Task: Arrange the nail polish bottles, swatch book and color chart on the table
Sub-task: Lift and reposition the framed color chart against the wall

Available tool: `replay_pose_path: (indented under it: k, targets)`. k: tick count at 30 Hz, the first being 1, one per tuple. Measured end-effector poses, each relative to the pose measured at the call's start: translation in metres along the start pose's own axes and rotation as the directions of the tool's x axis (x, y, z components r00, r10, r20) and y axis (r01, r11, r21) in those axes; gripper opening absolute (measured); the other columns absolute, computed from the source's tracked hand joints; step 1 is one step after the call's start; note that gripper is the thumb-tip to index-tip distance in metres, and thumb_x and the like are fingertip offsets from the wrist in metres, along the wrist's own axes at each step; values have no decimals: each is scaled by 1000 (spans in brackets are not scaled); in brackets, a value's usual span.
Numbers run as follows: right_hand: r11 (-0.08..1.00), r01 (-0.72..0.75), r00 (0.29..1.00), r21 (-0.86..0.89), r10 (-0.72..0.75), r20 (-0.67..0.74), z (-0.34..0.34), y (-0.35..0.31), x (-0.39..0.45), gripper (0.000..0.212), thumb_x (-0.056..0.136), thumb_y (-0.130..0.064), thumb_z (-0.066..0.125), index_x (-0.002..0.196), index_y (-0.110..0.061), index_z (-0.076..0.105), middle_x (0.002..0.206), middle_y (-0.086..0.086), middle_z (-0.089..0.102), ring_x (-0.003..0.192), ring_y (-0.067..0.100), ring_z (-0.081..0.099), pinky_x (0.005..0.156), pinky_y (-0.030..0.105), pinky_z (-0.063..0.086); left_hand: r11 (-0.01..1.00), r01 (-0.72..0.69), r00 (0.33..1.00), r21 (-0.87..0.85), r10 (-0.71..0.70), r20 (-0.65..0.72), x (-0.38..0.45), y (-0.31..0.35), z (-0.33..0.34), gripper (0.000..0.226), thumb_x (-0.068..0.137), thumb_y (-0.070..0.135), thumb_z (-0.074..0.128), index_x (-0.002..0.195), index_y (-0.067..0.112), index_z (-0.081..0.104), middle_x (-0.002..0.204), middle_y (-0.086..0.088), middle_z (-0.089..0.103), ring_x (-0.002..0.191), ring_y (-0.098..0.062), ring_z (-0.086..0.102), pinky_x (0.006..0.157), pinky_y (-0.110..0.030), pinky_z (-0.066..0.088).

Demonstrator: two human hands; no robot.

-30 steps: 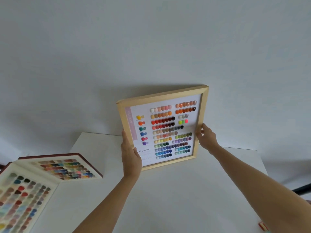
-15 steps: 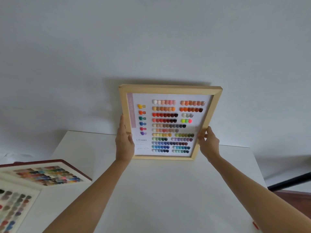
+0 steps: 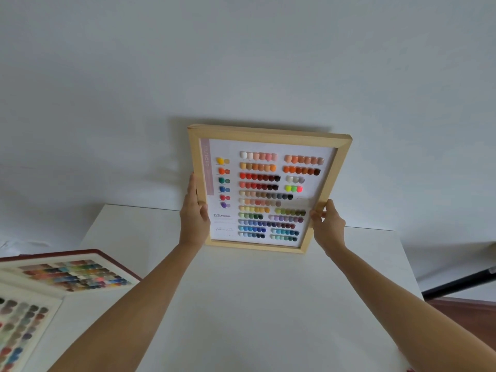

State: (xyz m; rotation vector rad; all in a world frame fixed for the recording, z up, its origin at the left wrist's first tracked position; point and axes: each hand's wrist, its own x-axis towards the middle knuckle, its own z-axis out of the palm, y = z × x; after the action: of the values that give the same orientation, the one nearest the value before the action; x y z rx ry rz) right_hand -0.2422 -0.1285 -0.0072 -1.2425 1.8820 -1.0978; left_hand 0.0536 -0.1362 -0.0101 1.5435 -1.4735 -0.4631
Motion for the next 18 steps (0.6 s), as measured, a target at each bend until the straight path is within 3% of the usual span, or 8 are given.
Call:
replay_pose_path:
  k: [11,18]
  targets:
    - [999,-21,1000,-39,22,20,-2,-3,-1,12,98,-16,46,109,-15,44,96,0,56,71,9,59,47,13,44,998,27,999,55,-29,33,-2,5,-4,84,91,3,56,149,34,3,145,-10,41,123,-27,56,79,-40,58]
    - [996,-28,999,-84,31,37,-5,-7,-1,10,98,-17,45,106,-12,44,104,11,61,73,16,57,50,20,45,997,58,996,52,-61,59,-7,10,-9,85,92,3,55,149,36,1,146,-10,40,123,-28,56,77,-40,59]
